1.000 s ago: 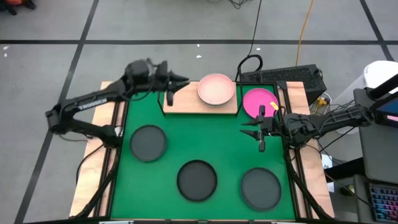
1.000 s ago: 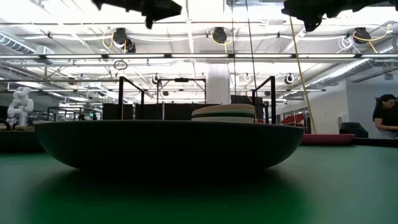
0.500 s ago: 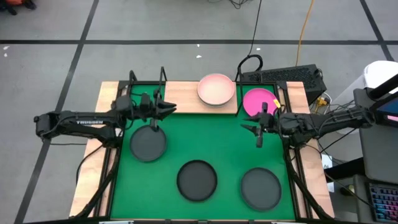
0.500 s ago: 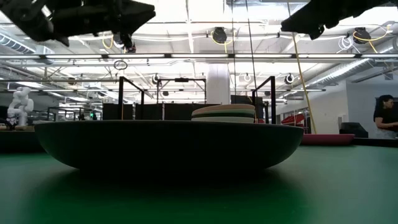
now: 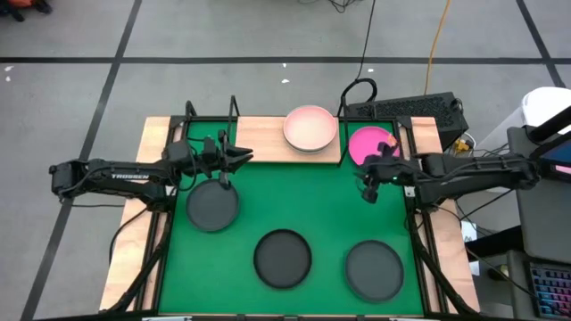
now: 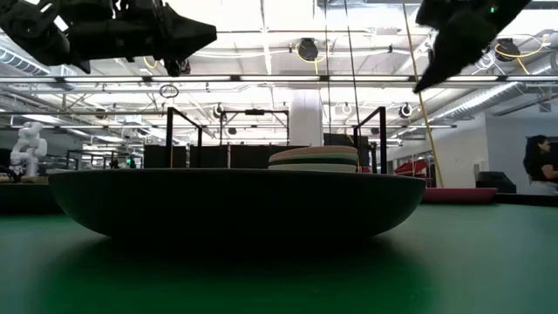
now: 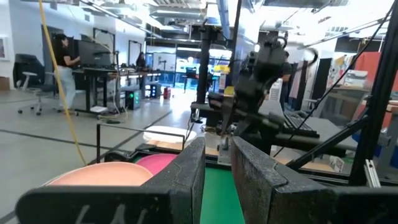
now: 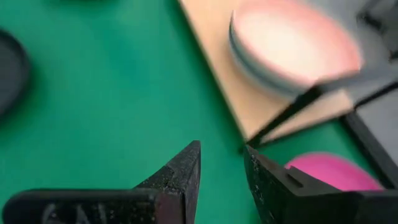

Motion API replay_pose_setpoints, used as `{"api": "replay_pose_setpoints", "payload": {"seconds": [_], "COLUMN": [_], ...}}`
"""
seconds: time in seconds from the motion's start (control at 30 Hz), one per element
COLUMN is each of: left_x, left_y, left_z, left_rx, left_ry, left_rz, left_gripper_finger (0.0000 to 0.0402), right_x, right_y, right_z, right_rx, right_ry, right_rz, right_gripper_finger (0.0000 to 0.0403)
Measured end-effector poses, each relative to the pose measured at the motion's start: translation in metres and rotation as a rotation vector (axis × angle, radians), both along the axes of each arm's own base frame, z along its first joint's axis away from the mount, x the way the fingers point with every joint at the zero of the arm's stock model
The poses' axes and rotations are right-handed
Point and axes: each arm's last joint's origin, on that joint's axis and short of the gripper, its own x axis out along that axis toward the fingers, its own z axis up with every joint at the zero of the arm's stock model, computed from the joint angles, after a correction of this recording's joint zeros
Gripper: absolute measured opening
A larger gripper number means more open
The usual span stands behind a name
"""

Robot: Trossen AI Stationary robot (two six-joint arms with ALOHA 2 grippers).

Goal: Place and stack plates onto a shelf
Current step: Put the right black plate on the shelf

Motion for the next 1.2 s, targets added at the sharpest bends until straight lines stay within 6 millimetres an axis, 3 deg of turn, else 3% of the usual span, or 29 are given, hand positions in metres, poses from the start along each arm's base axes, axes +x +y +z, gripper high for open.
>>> {"api": "replay_pose_setpoints", "payload": {"seconds": [0.2, 0.4, 0.67, 0.93, 1.2], "left_x": [0.000, 0.000, 0.000, 0.000, 0.000], "left_y": [0.000, 0.000, 0.000, 0.000, 0.000], "left_z": [0.000, 0.000, 0.000, -0.001, -0.001], "left_rx": [0.014, 0.016, 0.006, -0.009, -0.009], "left_ry": [0.002, 0.002, 0.001, 0.010, 0.010], "left_rz": [0.002, 0.003, -0.001, -0.012, -0.012], "left_gripper_finger": [0.0080, 0.0081, 0.0081, 0.0081, 0.0081], "right_x": [0.010, 0.017, 0.014, 0.006, 0.001], "right_y": [0.000, 0.013, 0.033, 0.046, 0.056], "right_z": [-0.024, -0.042, -0.072, -0.112, -0.129], "right_rx": [0.179, 0.503, 0.700, 0.872, 0.892], "right_ry": [0.212, 0.374, 0.501, 0.451, 0.419], "right_rz": [0.036, 0.187, 0.267, 0.263, 0.292], "right_gripper_finger": [0.0105, 0.0105, 0.0105, 0.0105, 0.0105]}}
